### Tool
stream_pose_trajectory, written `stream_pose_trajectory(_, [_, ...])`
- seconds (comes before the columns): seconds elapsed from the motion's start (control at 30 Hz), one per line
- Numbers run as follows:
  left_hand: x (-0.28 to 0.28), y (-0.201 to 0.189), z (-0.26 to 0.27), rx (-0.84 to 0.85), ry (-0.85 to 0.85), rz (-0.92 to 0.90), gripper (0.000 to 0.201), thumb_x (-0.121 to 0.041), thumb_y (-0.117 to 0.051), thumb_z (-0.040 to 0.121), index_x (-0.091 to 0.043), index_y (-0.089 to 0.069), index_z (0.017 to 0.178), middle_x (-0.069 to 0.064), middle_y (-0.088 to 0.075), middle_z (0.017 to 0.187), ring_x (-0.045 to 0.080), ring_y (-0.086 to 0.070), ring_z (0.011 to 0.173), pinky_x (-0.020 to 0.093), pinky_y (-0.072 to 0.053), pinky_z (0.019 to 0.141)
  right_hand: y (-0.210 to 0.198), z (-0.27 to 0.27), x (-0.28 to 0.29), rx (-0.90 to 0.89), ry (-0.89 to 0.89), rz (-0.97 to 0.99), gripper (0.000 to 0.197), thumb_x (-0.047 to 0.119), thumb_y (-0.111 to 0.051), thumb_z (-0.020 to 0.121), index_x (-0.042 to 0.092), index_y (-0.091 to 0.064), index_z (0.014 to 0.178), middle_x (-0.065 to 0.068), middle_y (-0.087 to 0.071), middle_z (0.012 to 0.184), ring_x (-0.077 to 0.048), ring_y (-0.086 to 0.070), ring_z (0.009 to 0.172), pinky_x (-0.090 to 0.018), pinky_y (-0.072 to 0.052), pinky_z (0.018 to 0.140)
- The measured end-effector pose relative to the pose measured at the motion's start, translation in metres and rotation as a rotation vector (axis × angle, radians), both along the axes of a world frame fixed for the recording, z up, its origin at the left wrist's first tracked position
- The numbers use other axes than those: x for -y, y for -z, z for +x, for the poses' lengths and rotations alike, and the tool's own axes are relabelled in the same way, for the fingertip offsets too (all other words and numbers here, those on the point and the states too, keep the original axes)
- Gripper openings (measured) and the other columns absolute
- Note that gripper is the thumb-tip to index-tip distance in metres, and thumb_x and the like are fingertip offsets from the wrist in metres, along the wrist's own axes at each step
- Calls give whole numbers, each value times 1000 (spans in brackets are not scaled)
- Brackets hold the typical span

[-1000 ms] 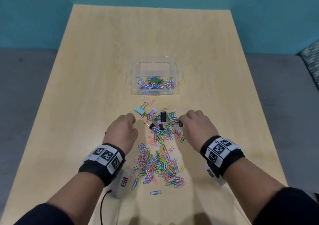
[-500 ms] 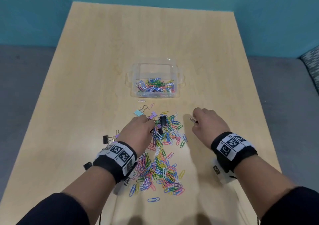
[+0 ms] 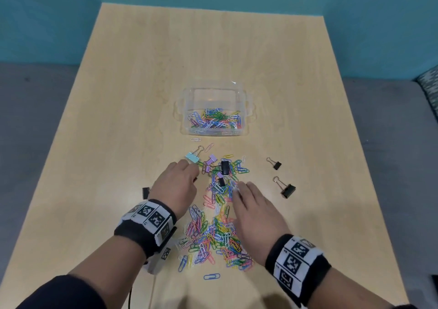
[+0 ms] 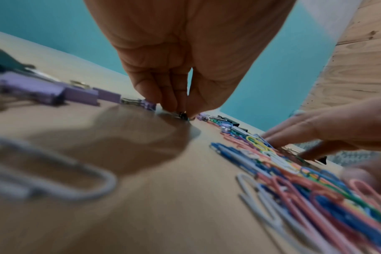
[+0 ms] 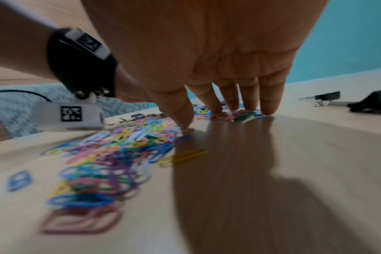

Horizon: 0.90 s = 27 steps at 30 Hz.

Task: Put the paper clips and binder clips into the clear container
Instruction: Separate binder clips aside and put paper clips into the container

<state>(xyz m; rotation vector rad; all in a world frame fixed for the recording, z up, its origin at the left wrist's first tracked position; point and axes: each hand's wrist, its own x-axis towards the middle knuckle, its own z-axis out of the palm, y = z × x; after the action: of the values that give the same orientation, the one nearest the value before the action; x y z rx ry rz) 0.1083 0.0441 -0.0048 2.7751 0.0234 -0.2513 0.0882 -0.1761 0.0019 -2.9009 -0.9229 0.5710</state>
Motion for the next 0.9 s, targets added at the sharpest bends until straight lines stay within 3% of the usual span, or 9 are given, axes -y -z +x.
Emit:
stream_pose_trajectory(0.13, [-12, 4, -7, 44, -68, 24, 25, 8, -58, 72, -11, -62, 87, 7, -57, 82, 31, -52, 76, 36, -42, 60, -15, 7, -3, -2, 83, 61, 54, 25, -64, 76, 6, -51, 125, -13, -53, 128, -35, -50, 118, -45, -52, 86])
stream_pose_trajectory(0.2, [-14, 3, -12, 52, -87, 32, 28, 8, -60, 71, -11, -65, 91, 8, -58, 86, 32, -53, 77, 38, -47, 62, -13, 25, -5, 26, 96, 68, 56, 18, -61, 78, 3, -47, 130, -16, -49, 134, -37, -43, 125, -47, -47, 95])
stream_pose_trajectory(0.3, [-6, -7, -23, 57, -79, 24, 30, 7, -62, 71, -10, -67, 95, 8, -61, 91, 33, -55, 80, 39, -50, 63, 4, 54, -9, 34, -25, 45, 61, 20, -49, 89, -1, -29, 143, -20, -31, 150, -39, -26, 138, -49, -31, 110])
stream_pose_trajectory(0.4, [11, -16, -37, 40, 7, 7, 31, 0, -63, 75, -10, -64, 104, 8, -60, 101, 32, -55, 85, 40, -51, 68, 12, 61, -14, -12, -110, -15, 63, 29, -36, 96, -2, -15, 147, -21, -19, 155, -38, -13, 143, -48, -22, 114])
stream_pose_trajectory(0.5, [27, -16, -46, -37, 100, 14, 42, -9, -57, 79, -15, -53, 120, 9, -53, 121, 31, -51, 100, 42, -50, 78, 7, 46, -17, -19, -5, -32, 65, 39, -34, 99, 3, -13, 149, -14, -12, 158, -35, -6, 145, -46, -21, 115])
stream_pose_trajectory(0.57, [35, -14, -47, -51, 140, 47, 49, -10, -59, 77, -17, -50, 124, 10, -51, 125, 32, -51, 102, 43, -51, 77, 1, 29, -19, -31, 74, -24, 68, 42, -36, 98, 4, -13, 149, -13, -10, 158, -34, -4, 145, -45, -22, 115])
stream_pose_trajectory(0.73, [39, -10, -45, -59, 187, 134, 54, -12, -62, 70, -24, -53, 122, 11, -52, 119, 32, -49, 94, 42, -50, 71, 0, -15, -17, -43, 119, -33, 71, 43, -48, 89, 5, -26, 145, -17, -23, 153, -39, -18, 141, -52, -36, 104])
stream_pose_trajectory(0.9, [40, -10, -51, -30, 205, 108, 29, -8, -55, 73, -23, -65, 96, 9, -55, 112, 29, -48, 88, 40, -49, 68, -9, -33, -11, -25, 72, 6, 59, 40, -55, 82, 11, -46, 132, -14, -44, 142, -39, -38, 132, -51, -48, 91])
